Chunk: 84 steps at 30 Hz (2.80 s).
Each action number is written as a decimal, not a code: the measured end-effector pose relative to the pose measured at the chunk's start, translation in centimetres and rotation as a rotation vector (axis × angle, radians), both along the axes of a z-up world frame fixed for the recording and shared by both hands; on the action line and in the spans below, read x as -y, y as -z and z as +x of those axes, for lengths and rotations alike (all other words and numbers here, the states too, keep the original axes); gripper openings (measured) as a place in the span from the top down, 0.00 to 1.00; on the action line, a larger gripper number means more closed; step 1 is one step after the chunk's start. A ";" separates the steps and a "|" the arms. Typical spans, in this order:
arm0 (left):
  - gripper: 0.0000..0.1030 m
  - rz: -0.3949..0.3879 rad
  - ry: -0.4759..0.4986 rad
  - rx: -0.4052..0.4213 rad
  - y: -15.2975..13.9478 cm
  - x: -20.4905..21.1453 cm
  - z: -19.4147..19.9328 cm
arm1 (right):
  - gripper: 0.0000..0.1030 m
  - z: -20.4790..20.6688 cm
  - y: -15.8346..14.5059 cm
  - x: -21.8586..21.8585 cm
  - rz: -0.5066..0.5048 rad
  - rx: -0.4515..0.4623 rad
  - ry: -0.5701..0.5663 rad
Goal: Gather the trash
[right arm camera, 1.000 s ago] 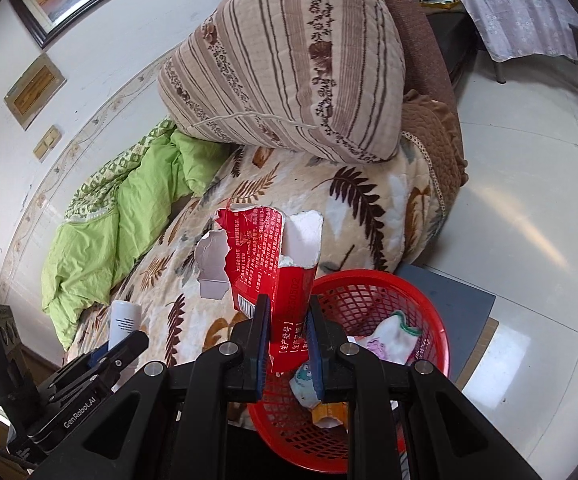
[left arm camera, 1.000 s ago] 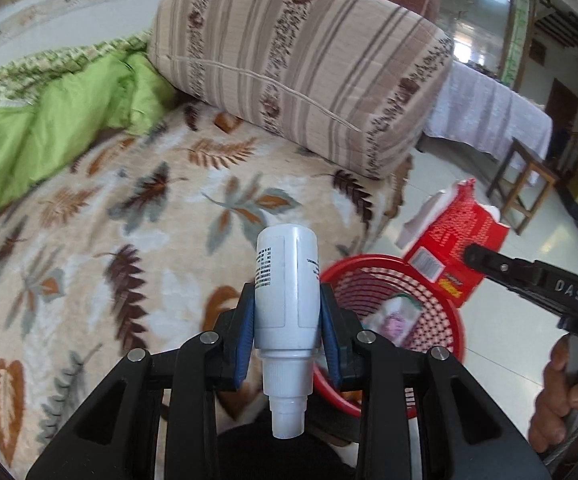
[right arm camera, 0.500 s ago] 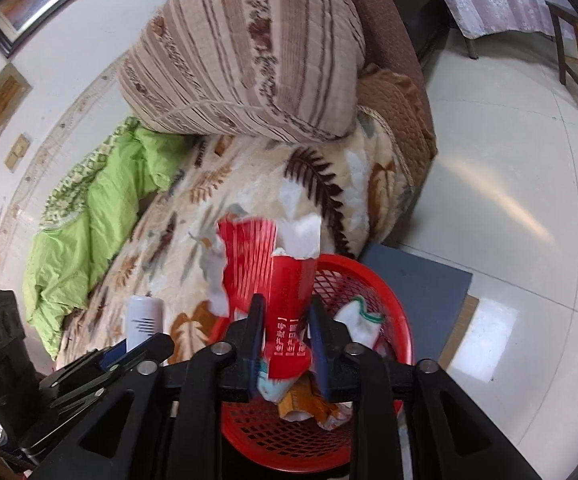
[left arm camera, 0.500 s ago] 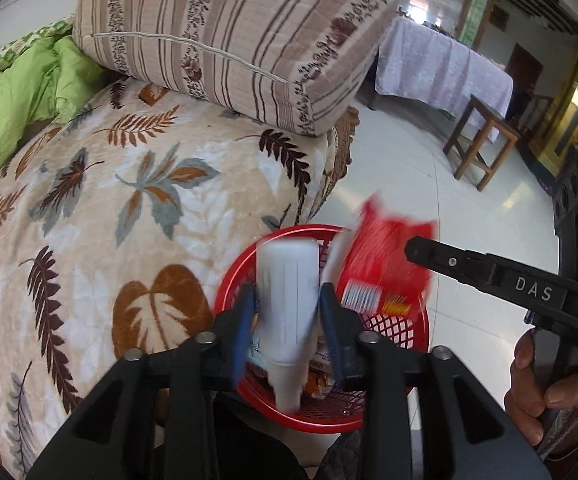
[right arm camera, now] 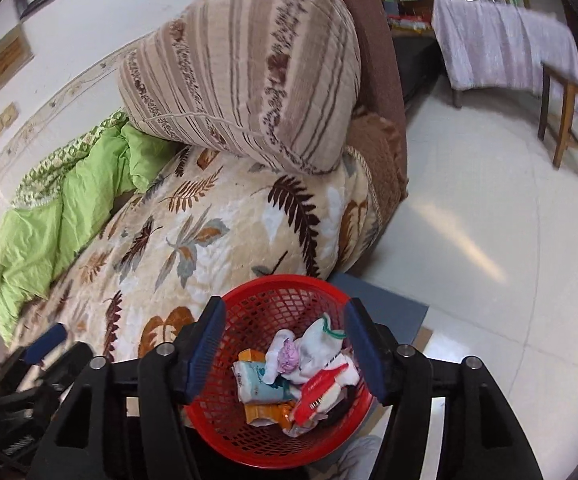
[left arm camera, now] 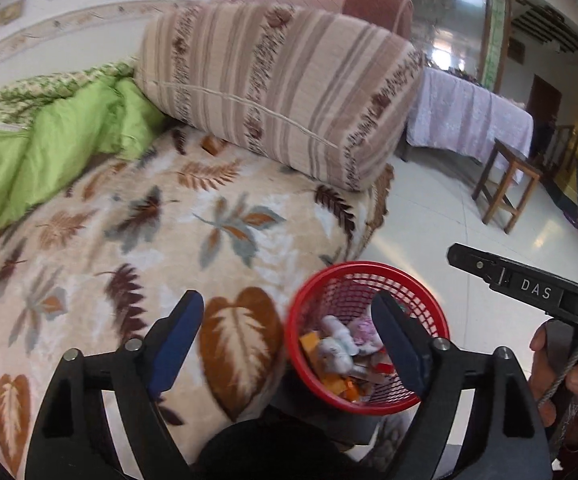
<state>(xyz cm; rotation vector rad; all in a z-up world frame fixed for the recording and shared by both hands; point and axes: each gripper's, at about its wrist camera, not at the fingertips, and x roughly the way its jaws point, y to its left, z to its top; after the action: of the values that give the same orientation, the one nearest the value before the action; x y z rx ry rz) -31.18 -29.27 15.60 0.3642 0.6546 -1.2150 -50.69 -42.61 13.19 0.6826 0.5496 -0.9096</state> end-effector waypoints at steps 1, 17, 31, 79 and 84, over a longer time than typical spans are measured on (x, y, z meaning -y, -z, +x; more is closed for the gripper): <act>0.14 -0.011 -0.020 0.007 -0.3 -1.0 0.3 | 0.28 0.4 -0.5 -0.7 -0.028 -0.025 0.003; 0.00 -0.019 -0.337 0.222 -0.9 -13.7 1.3 | 0.01 4.5 -3.0 -13.7 -0.306 -0.249 0.000; 0.00 -0.029 -0.364 0.260 -0.9 -15.2 0.6 | 0.01 4.9 -3.1 -15.0 -0.309 -0.273 -0.008; 0.00 -0.008 -0.333 0.219 -0.1 -14.9 0.5 | 0.01 5.9 -2.1 -15.5 -0.290 -0.301 -0.043; 0.00 -0.007 -0.333 0.217 -0.1 -14.9 0.5 | 0.01 5.9 -2.0 -15.6 -0.291 -0.300 -0.046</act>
<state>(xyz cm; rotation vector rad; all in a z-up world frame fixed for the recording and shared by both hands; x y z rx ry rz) -30.64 -14.33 15.72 0.3592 0.4991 -0.8463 -44.80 -27.01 15.22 0.2704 0.6787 -1.0316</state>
